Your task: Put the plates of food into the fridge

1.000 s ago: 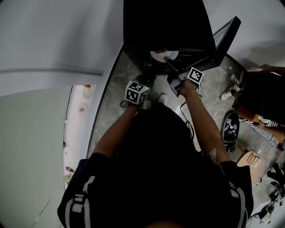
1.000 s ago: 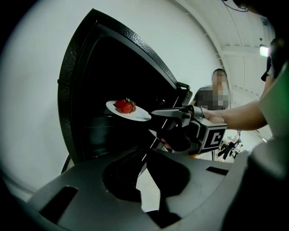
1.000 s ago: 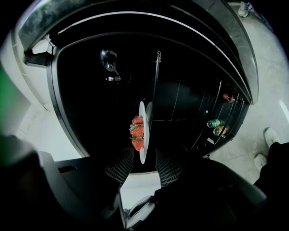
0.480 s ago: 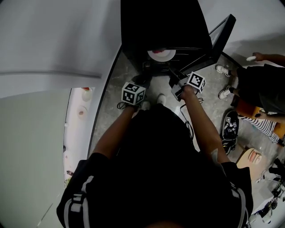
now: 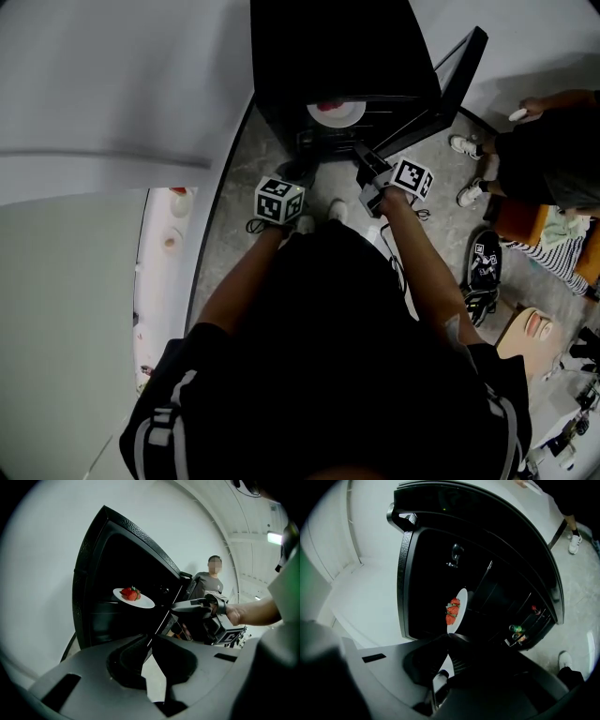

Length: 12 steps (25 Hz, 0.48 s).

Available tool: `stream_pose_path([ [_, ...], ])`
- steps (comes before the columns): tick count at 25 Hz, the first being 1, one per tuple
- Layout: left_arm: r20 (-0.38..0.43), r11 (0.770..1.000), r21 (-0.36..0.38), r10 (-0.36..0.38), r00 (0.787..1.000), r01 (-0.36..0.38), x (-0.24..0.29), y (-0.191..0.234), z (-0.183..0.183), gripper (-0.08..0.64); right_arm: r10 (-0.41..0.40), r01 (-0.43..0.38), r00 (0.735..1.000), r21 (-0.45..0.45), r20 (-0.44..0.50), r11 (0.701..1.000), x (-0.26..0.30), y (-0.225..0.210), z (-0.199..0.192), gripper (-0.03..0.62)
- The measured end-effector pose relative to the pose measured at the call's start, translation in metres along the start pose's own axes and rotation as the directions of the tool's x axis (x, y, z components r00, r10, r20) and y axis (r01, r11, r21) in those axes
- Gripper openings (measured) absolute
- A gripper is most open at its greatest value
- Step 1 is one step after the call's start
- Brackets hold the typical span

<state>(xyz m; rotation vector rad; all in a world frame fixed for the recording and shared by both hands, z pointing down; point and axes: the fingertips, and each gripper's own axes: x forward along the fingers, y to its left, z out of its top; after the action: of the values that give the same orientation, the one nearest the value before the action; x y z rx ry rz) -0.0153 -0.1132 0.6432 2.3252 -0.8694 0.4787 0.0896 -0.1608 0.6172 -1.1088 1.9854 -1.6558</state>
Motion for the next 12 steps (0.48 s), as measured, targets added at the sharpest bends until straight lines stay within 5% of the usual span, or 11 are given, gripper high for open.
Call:
stream_pose_path([
  [12, 0.04, 0.998, -0.065, 0.001, 0.999, 0.001, -0.02, -0.002, -0.005, 0.025, 0.003, -0.008, 0.999, -0.123, -0.044, 0.992, -0.018, 0.016, -0.023, 0.025],
])
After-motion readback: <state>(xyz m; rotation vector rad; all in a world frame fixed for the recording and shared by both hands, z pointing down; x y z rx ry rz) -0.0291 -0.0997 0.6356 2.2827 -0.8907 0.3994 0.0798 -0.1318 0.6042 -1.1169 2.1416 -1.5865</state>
